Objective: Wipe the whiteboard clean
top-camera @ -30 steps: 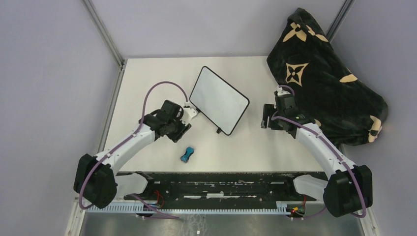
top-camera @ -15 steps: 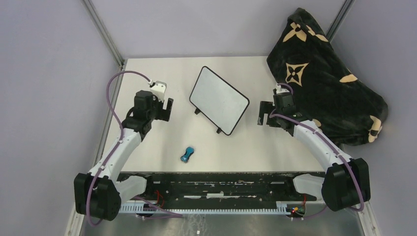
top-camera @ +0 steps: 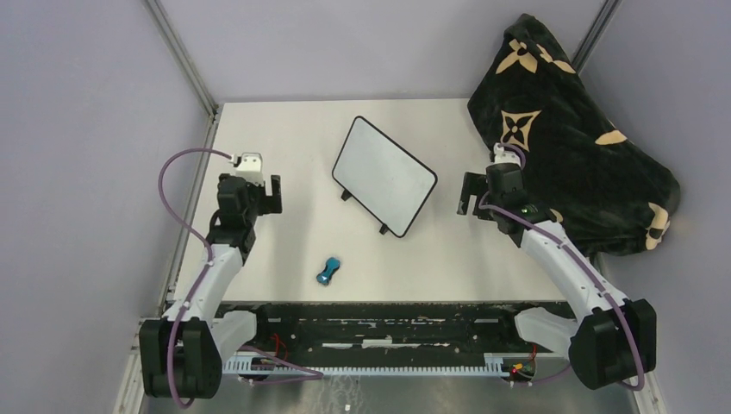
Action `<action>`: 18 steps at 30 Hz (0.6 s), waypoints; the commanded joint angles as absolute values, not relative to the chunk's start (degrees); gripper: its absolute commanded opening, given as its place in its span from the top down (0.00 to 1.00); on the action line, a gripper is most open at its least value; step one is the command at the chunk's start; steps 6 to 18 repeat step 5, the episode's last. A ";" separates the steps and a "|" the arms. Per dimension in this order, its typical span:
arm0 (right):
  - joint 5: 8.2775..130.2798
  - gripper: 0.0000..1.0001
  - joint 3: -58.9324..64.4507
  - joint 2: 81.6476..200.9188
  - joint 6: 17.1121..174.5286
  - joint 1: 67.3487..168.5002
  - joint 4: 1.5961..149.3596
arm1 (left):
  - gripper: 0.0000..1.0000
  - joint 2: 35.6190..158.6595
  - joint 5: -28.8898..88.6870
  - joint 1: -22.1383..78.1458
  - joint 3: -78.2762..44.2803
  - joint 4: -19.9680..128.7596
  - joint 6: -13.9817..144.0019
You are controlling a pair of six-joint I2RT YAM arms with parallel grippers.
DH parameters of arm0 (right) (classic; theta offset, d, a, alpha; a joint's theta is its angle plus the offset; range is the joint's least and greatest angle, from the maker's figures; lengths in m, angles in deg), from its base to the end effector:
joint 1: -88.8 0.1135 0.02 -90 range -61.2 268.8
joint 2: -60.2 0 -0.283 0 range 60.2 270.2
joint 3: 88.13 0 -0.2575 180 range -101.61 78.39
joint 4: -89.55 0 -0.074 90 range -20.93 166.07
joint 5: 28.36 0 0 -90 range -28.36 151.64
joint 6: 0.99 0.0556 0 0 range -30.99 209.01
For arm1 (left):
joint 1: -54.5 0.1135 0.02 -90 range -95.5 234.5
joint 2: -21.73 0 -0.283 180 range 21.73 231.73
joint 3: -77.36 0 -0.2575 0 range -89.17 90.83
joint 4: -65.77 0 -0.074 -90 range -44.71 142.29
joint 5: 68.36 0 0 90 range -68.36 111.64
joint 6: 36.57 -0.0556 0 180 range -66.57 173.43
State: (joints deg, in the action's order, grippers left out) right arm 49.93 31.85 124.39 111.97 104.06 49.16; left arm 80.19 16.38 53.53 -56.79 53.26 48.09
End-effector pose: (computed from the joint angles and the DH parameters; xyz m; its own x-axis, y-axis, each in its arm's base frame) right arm 0.2394 0.0536 0.2594 -0.6694 0.2133 -0.7116 0.1552 0.9769 0.1468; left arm 0.2404 0.0010 0.2436 -0.4288 0.0999 -0.8979 -0.0263 0.9921 0.1230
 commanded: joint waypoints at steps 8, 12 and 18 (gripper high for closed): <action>48.77 0.00 34.48 121.13 113.08 104.00 53.44 | 0.01 77.82 19.63 54.50 -60.41 63.10 51.79; 48.77 0.00 34.48 121.13 113.08 104.00 53.44 | 0.01 77.82 19.63 54.50 -60.41 63.10 51.79; 48.77 0.00 34.48 121.13 113.08 104.00 53.44 | 0.01 77.82 19.63 54.50 -60.41 63.10 51.79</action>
